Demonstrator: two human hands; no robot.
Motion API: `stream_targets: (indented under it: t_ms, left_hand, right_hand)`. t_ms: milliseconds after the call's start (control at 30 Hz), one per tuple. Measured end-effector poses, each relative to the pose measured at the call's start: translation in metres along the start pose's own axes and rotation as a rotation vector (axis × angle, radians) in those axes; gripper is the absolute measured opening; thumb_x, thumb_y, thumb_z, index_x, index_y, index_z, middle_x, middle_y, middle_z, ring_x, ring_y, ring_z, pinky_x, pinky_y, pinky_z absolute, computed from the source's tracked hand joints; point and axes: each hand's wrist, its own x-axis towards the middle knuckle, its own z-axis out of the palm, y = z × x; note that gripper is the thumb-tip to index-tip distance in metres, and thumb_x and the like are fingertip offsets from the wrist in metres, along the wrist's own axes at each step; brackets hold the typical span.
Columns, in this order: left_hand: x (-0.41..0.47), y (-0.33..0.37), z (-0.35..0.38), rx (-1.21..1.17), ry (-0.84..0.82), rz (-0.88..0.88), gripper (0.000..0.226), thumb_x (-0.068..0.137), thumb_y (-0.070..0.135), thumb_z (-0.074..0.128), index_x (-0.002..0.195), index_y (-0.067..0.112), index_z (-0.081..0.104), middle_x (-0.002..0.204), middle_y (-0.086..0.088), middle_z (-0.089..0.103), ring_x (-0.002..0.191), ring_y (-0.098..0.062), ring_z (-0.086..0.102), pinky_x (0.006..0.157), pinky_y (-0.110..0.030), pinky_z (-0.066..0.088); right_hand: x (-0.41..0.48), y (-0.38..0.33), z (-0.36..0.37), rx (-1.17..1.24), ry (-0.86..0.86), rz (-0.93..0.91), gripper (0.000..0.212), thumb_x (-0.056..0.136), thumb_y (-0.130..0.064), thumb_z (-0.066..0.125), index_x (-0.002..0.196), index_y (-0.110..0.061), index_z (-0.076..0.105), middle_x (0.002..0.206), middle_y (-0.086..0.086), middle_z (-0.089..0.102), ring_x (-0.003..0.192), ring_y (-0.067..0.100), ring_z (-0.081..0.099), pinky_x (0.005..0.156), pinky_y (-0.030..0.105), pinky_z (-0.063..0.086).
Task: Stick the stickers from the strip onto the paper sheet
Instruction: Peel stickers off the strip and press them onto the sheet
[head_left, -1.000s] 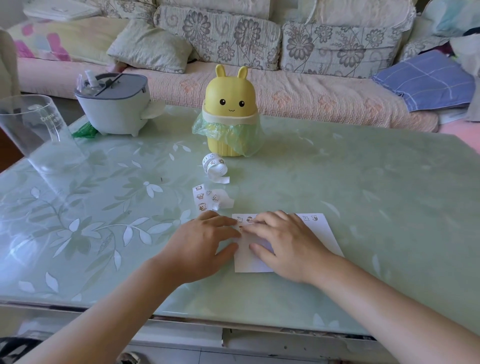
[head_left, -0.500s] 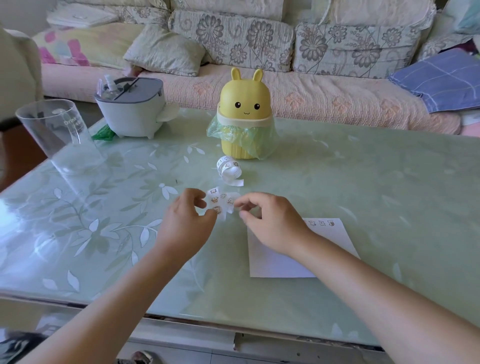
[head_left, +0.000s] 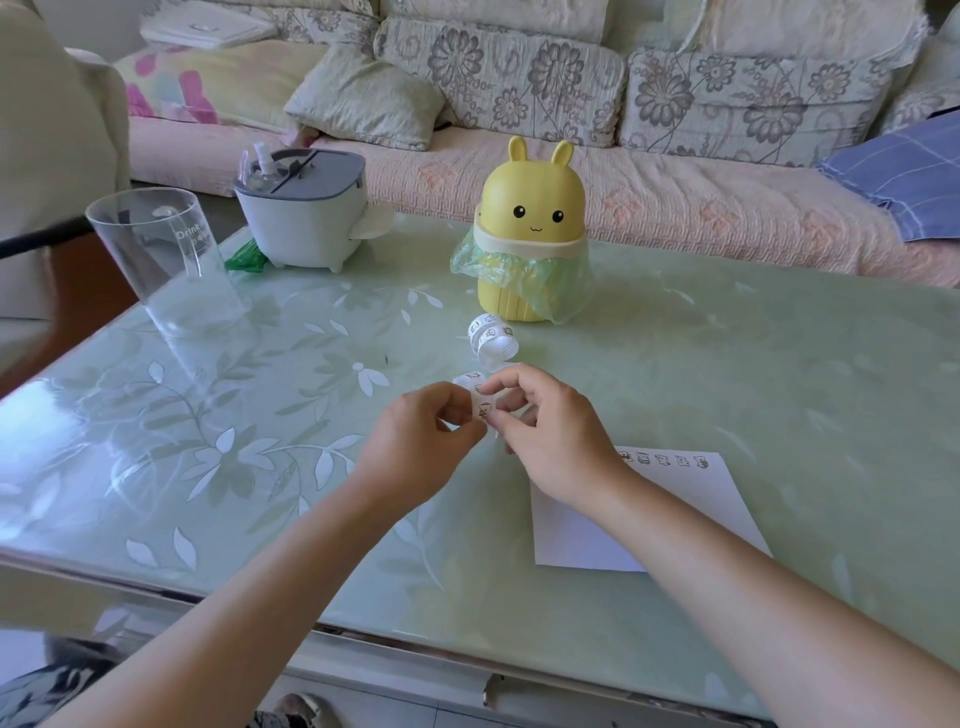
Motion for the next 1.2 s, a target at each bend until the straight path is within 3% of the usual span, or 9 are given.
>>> stream_targets:
  t_ms: [133,233,433,600,733,833,1033,1133,1200]
  left_hand:
    - [0.000,0.000,0.000,-0.089,-0.032,-0.033,0.010,0.084,0.022,0.072,0.078,0.025,0.064,0.065,0.015,0.057,0.051,-0.001,0.047,0.050,-0.013,0.035]
    - [-0.001,0.005,-0.001,-0.176,-0.055,-0.103,0.009,0.087,0.020,0.065,0.078,0.021,0.066,0.062,0.012,0.058,0.053,-0.006,0.046,0.053,-0.022,0.036]
    - [-0.003,0.010,-0.004,-0.310,-0.042,-0.186,0.026,0.092,0.035,0.059,0.072,0.023,0.070,0.082,-0.009,0.070,0.067,-0.012,0.056,0.060,-0.025,0.038]
    - [-0.004,0.014,-0.004,-0.368,-0.032,-0.264,0.023,0.091,0.033,0.062,0.076,0.020,0.075,0.065,0.012,0.067,0.063,-0.004,0.058,0.046,-0.011,0.035]
    - [-0.004,0.015,-0.005,-0.454,-0.054,-0.308,0.021,0.088,0.031,0.064,0.079,0.016,0.076,0.083,0.000,0.074,0.070,-0.012,0.061,0.065,-0.024,0.041]
    - [-0.004,0.017,-0.006,-0.504,-0.058,-0.344,0.019,0.089,0.026,0.064,0.078,0.015,0.076,0.075,0.002,0.072,0.068,-0.012,0.059,0.062,-0.021,0.040]
    - [-0.003,0.014,-0.004,-0.454,-0.015,-0.389,0.020,0.089,0.027,0.063,0.079,0.015,0.076,0.072,0.005,0.072,0.067,-0.012,0.059,0.063,-0.023,0.042]
    - [0.000,0.008,-0.001,-0.312,0.044,-0.364,0.026,0.091,0.032,0.061,0.074,0.017,0.074,0.072,0.000,0.069,0.065,-0.014,0.059,0.056,-0.023,0.041]
    - [0.003,0.005,0.001,-0.191,0.071,-0.316,0.028,0.092,0.036,0.059,0.074,0.019,0.071,0.067,-0.001,0.063,0.061,-0.016,0.056,0.053,-0.025,0.038]
  right_hand:
    - [0.000,-0.001,-0.001,0.004,0.055,-0.007,0.019,0.087,-0.022,0.075,0.088,-0.039,0.067,0.080,-0.014,0.066,0.063,0.022,0.063,0.070,0.032,0.053]
    - [0.000,-0.001,-0.003,-0.014,0.077,-0.022,0.016,0.083,-0.028,0.081,0.086,-0.038,0.069,0.078,-0.021,0.069,0.057,0.015,0.062,0.067,0.030,0.054]
    - [-0.005,-0.004,-0.004,-0.097,0.110,-0.099,0.012,0.082,-0.030,0.081,0.091,-0.032,0.074,0.076,-0.020,0.071,0.056,-0.002,0.057,0.061,0.021,0.045]
    - [-0.006,-0.006,-0.003,-0.224,0.165,-0.119,0.009,0.083,-0.036,0.078,0.093,-0.036,0.077,0.084,-0.022,0.073,0.059,-0.006,0.054,0.057,0.013,0.036]
    - [-0.006,-0.002,-0.001,-0.305,0.229,-0.243,0.009,0.082,-0.032,0.079,0.088,-0.037,0.076,0.083,-0.019,0.070,0.061,-0.004,0.050,0.055,0.014,0.034]
    - [-0.005,0.001,0.003,-0.344,0.277,-0.323,0.011,0.080,-0.026,0.081,0.085,-0.034,0.076,0.082,-0.016,0.066,0.063,0.004,0.045,0.052,0.021,0.036]
    - [-0.007,0.002,0.003,-0.319,0.175,-0.341,0.008,0.082,-0.026,0.078,0.083,-0.033,0.074,0.087,-0.015,0.063,0.058,-0.006,0.048,0.054,0.021,0.038]
    - [-0.007,-0.002,-0.001,-0.196,0.113,-0.226,0.011,0.080,-0.024,0.078,0.076,-0.032,0.072,0.088,-0.015,0.062,0.060,0.007,0.054,0.061,0.027,0.047]
    - [-0.007,-0.004,-0.009,-0.090,0.091,-0.112,0.016,0.080,-0.021,0.079,0.071,-0.032,0.071,0.079,-0.021,0.063,0.057,0.009,0.053,0.061,0.024,0.045]
